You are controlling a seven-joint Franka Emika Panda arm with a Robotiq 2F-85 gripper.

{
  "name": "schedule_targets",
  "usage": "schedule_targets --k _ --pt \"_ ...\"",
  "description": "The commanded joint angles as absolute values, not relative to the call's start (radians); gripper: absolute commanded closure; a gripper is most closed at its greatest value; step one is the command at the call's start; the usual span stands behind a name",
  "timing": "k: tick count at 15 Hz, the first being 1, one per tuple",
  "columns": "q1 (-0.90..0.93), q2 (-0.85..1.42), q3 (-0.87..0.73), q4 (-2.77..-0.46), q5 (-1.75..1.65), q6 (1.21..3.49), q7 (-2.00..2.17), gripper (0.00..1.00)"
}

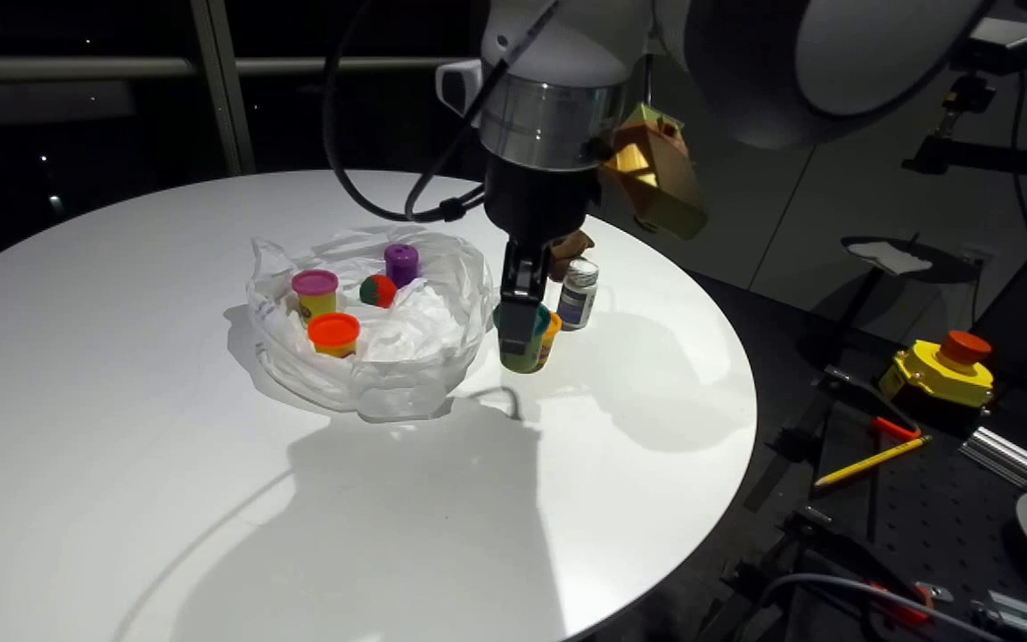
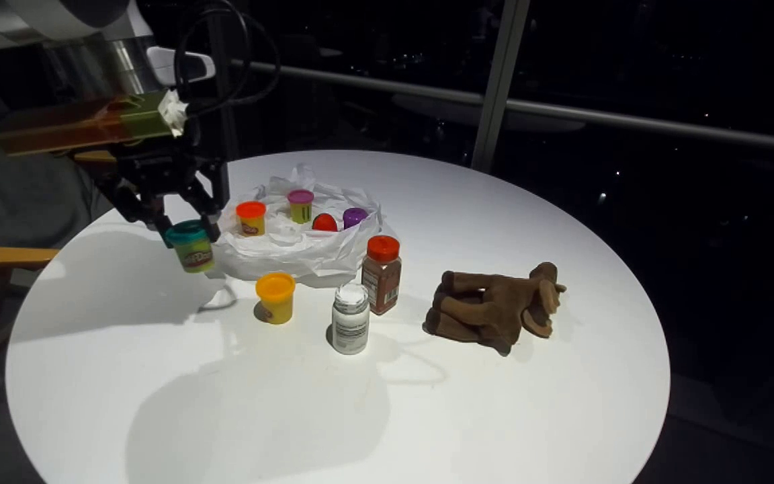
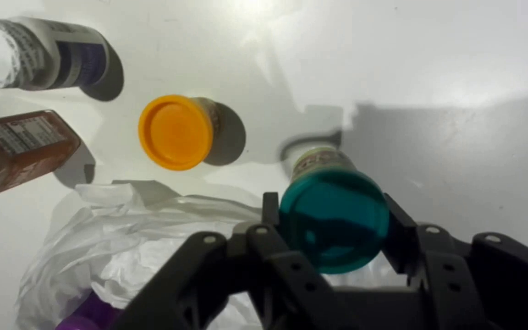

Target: Pick the object and the bottles from the plastic bag and put them on the table

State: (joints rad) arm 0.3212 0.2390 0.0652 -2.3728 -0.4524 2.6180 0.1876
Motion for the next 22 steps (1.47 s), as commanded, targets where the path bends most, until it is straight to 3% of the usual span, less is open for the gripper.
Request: schedule_targets --k 1,9,10,11,14,22 --pt "0.295 0.241 0.092 -2.425 -0.431 2.667 0.176 0.72" --pt "0.264 0.351 0.055 -2.418 -0.421 2.802 0.149 0.72" --pt "0.261 0.347 0.057 -2.422 -0.411 2.810 0.144 0.22" --pt "0.261 0.344 0.056 -2.421 -0.409 2.810 0.135 0.21" --pt "0.272 0.304 0.057 -2.394 -0.395 2.797 0.142 0.01" --pt "0.254 0.398 0.031 -2.108 -0.337 2.750 0.174 0.01"
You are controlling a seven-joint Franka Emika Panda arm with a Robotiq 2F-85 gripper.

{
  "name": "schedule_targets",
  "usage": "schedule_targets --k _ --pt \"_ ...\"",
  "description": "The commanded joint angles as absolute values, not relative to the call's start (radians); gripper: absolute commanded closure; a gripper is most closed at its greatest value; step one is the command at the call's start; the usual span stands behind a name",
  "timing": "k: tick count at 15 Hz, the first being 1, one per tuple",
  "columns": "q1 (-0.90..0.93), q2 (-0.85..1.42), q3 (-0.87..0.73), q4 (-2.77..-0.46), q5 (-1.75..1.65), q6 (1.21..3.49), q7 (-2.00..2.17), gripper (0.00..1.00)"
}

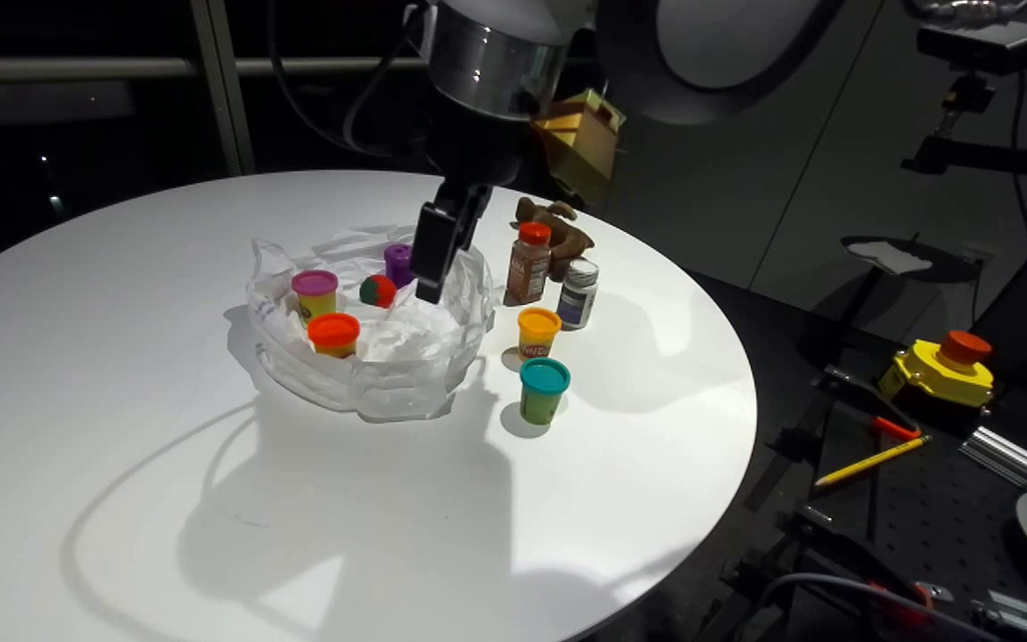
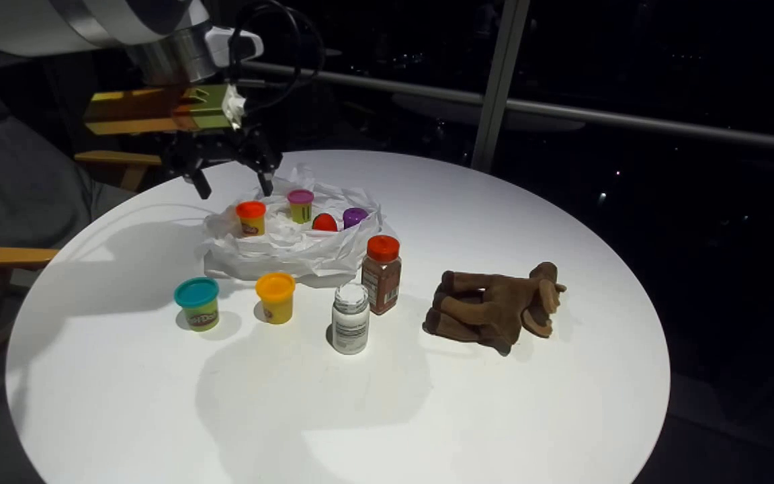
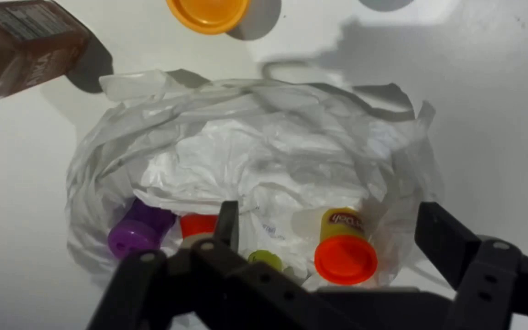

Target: Pick the object and the bottles from the plastic bag and put them on the table

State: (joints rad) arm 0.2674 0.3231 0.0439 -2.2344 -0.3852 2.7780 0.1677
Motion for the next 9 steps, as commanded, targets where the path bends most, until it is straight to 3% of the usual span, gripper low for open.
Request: schedule_targets --k 1,9 --pt "0.254 0.428 0.014 -2.064 -0.329 2.745 0.188 0.00" --pt "0.193 0.685 -0.013 -1.710 -0.150 2.575 0.200 0.00"
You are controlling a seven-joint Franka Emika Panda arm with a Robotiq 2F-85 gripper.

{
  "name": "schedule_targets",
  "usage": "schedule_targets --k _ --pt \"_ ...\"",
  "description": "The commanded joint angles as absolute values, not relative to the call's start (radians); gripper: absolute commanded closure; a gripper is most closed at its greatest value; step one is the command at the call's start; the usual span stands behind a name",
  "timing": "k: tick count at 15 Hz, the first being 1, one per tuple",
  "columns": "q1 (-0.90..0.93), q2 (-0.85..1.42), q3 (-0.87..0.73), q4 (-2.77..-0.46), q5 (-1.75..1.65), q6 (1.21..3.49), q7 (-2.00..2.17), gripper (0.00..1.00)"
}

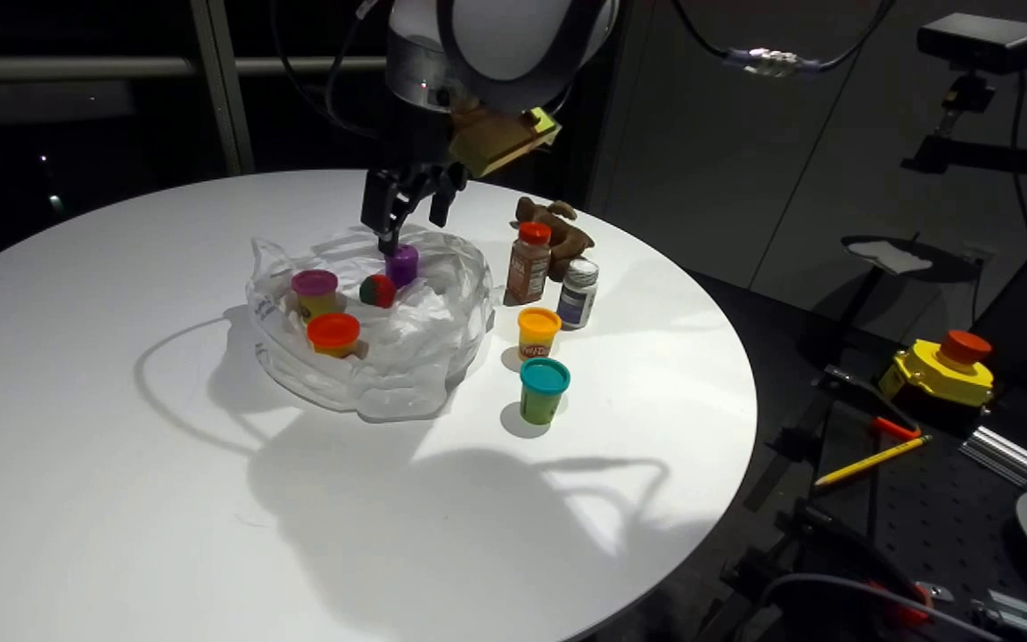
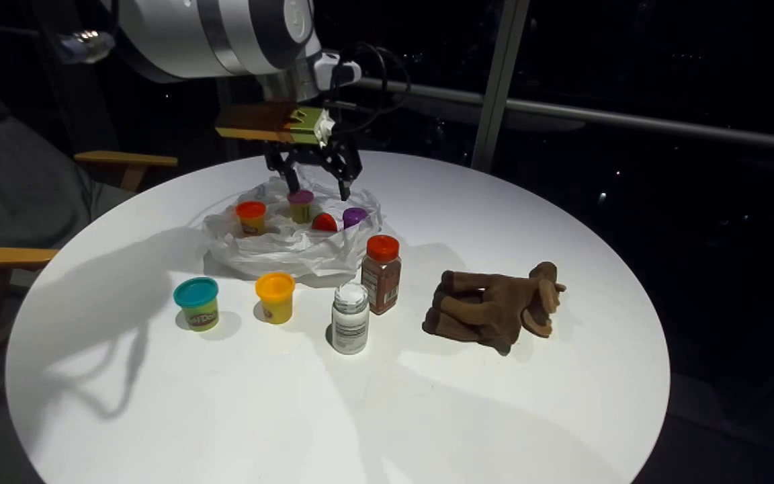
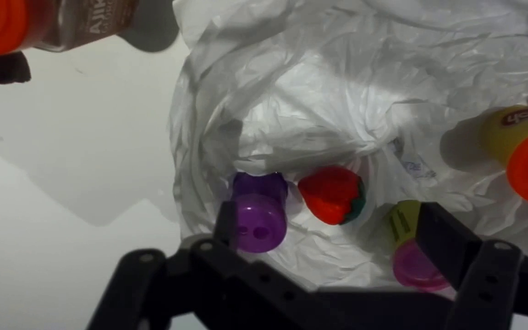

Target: Pick the object and the bottles from the plastic bag and put them on the table

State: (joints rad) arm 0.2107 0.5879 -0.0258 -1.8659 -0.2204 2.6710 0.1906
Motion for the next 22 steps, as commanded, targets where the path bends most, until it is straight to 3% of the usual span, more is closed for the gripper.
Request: schedule_targets --k 1,11,13,19,22 --pt "0.188 0.717 -0.017 -1.670 -0.134 2.549 0.205 0.00" --pt "0.172 0.931 -0.042 -1.367 -0.062 2.407 0.290 0.00" --pt "0.174 0.957 -0.051 -1.329 -0.066 2.400 0.312 0.28" --pt "0.201 0.967 -0.071 -1.307 -0.084 2.411 0.364 0.73" --pt "0.219 0.954 -0.087 -1.332 -0.092 2.423 0.390 0.77"
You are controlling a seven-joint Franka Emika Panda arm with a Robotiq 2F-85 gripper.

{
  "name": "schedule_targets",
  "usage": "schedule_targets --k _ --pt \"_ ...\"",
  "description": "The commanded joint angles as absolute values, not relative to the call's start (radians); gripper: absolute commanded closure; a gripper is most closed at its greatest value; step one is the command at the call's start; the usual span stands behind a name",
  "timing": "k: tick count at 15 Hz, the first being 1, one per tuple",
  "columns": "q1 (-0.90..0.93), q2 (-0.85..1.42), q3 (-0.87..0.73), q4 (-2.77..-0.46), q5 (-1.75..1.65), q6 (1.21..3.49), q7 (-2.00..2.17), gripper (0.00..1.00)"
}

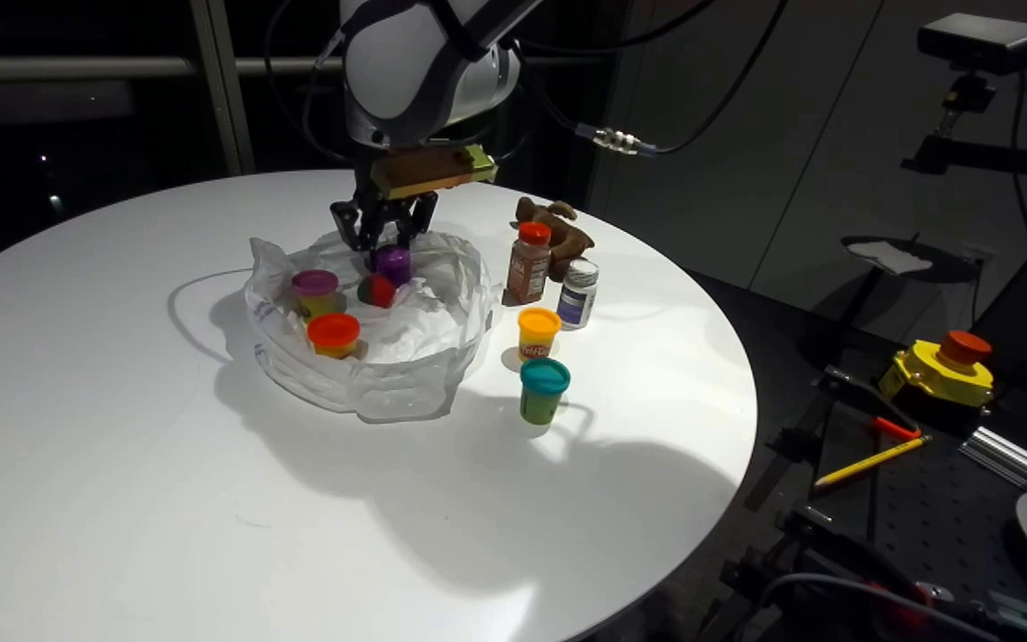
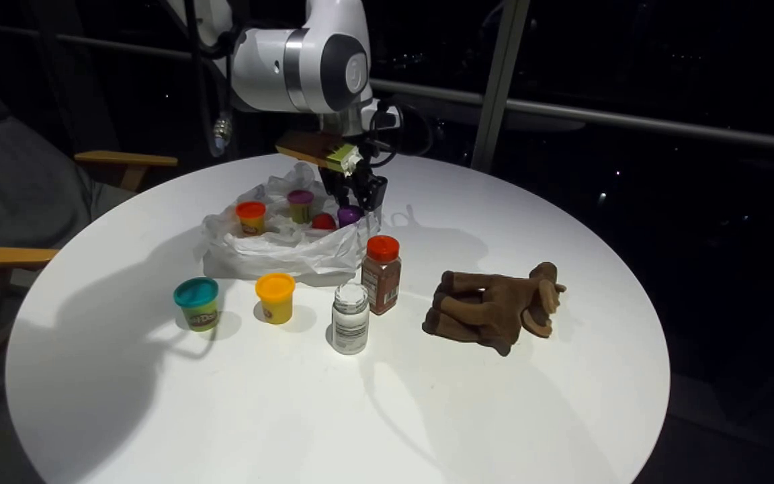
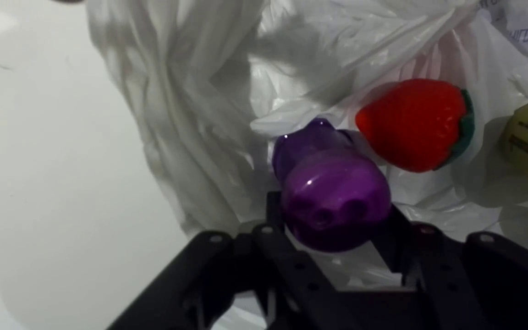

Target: Pick the object and the bottles from the plastic bag and put them on the table

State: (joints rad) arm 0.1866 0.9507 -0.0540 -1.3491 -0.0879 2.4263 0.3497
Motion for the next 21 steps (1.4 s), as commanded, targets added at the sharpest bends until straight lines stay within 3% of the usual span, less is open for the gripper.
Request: schedule_targets --k 1,11,17,21 --pt "0.227 0.946 -0.091 -1.341 -0.095 2.427 0.398 0.77" --pt "0.409 0.607 -0.158 -1.661 -0.263 2.477 0.503 0.77" --pt "0.427 0.405 -0.030 -1.963 -0.281 2.470 0.456 0.77" --pt "0.385 0.395 0.060 -2.111 -0.235 2.485 0.379 0.77"
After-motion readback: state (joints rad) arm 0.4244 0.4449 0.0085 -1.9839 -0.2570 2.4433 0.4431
